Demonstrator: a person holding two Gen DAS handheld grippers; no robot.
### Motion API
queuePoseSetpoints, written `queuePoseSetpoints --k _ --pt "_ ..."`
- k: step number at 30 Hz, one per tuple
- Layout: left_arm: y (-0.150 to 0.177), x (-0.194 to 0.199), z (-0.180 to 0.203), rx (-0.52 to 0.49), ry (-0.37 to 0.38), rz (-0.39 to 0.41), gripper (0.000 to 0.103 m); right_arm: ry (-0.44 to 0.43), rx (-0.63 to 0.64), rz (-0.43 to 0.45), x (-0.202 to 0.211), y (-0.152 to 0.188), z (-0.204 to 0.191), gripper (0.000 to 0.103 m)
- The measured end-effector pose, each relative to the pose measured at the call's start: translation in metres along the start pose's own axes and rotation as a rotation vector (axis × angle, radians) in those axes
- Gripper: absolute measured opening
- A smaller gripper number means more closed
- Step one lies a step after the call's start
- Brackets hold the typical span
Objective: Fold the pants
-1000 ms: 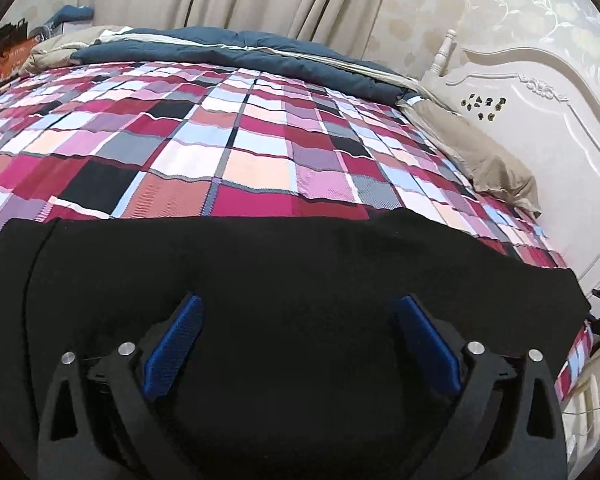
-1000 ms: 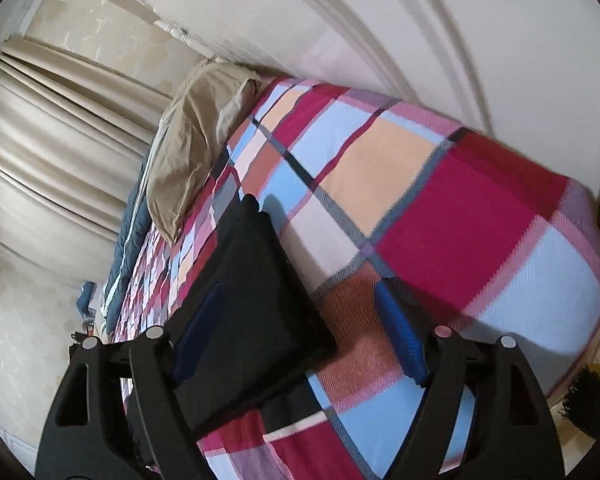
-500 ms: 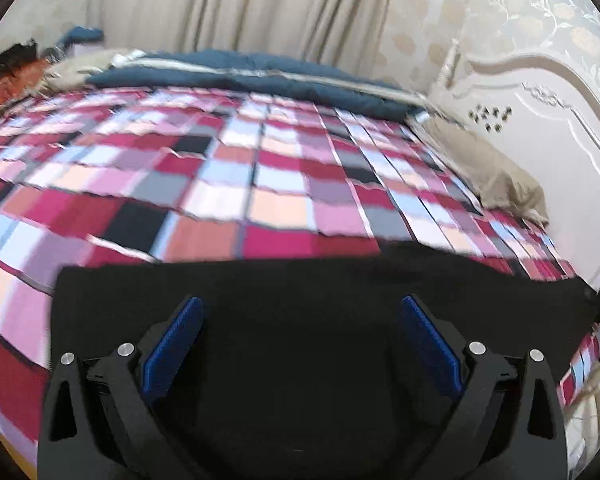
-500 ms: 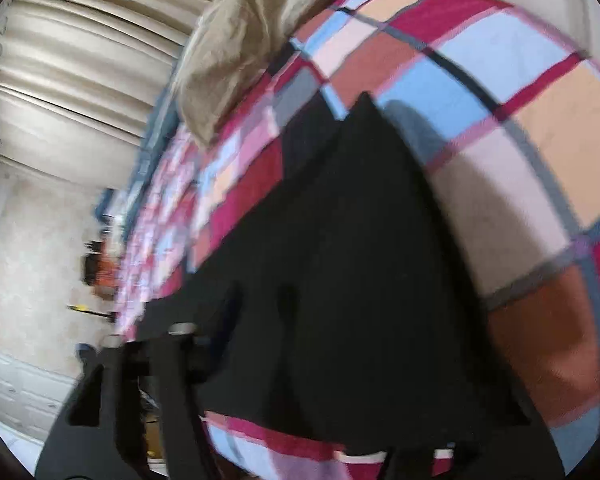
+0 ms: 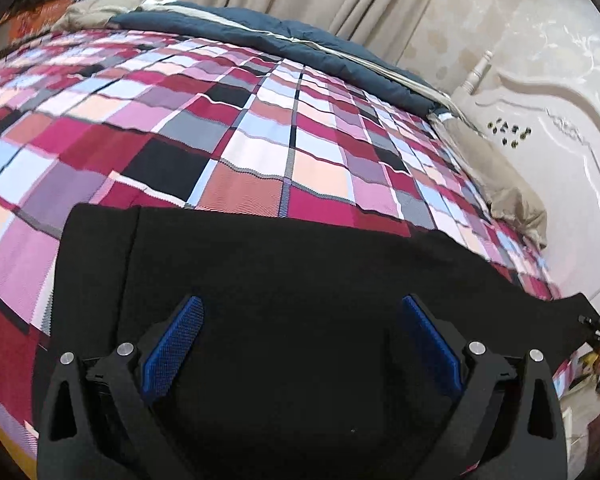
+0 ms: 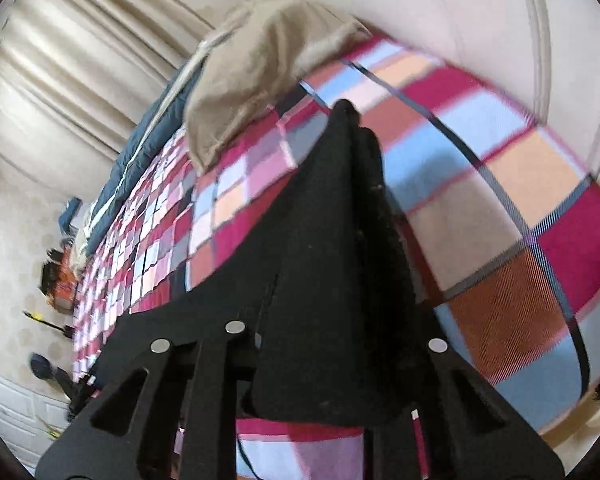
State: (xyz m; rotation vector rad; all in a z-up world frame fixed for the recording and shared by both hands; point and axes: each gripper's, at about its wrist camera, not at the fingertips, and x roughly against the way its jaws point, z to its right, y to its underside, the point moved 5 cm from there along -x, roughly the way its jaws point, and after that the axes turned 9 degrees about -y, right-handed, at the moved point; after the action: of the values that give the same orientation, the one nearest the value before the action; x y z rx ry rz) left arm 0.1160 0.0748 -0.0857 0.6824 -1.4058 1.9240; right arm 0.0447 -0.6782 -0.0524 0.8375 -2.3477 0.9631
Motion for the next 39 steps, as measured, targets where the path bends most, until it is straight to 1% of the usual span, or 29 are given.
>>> queuePoseSetpoints --k 2,4,6,9,12,14,21,23,26,32,34,39 --pt "0.001 0.0 -0.002 0.015 0.012 0.001 0.098 0.008 0.046 0.023 0.007 0.003 -0.023 0.017" --pt "0.001 -0.002 -0.002 0.011 0.016 0.002 0.098 0.025 0.118 0.05 0.009 0.008 -0.055 0.017" --pt "0.002 -0.002 -0.001 -0.003 0.009 0.003 0.098 0.029 0.161 0.065 0.008 0.013 -0.078 0.017" --pt "0.004 -0.004 0.003 -0.042 -0.015 0.0 0.098 0.062 0.259 0.072 -0.004 0.026 -0.121 0.017" --pt "0.005 -0.006 0.005 -0.079 -0.036 -0.003 0.098 0.07 0.342 0.048 -0.03 0.045 -0.161 0.017" --pt "0.006 -0.006 0.006 -0.092 -0.042 -0.004 0.098 0.077 0.385 0.027 -0.046 0.059 -0.179 0.017" --pt "0.004 -0.005 0.002 -0.061 -0.009 -0.007 0.098 0.098 0.512 -0.067 -0.11 0.113 -0.239 0.017" --pt "0.004 -0.004 0.001 -0.051 0.002 -0.008 0.098 0.114 0.549 -0.09 -0.128 0.127 -0.252 0.017" --pt "0.003 -0.003 0.0 -0.044 0.015 -0.009 0.098 0.109 0.576 -0.132 -0.15 0.149 -0.268 0.017" --pt "0.004 -0.001 -0.003 -0.034 0.037 -0.01 0.098 0.157 0.644 -0.171 -0.179 0.189 -0.289 0.017" --pt "0.003 -0.001 -0.003 -0.031 0.041 -0.01 0.098 0.174 0.662 -0.178 -0.185 0.198 -0.293 0.017" --pt "0.003 -0.001 -0.003 -0.034 0.041 -0.008 0.098 0.2 0.689 -0.185 -0.194 0.208 -0.298 0.017"
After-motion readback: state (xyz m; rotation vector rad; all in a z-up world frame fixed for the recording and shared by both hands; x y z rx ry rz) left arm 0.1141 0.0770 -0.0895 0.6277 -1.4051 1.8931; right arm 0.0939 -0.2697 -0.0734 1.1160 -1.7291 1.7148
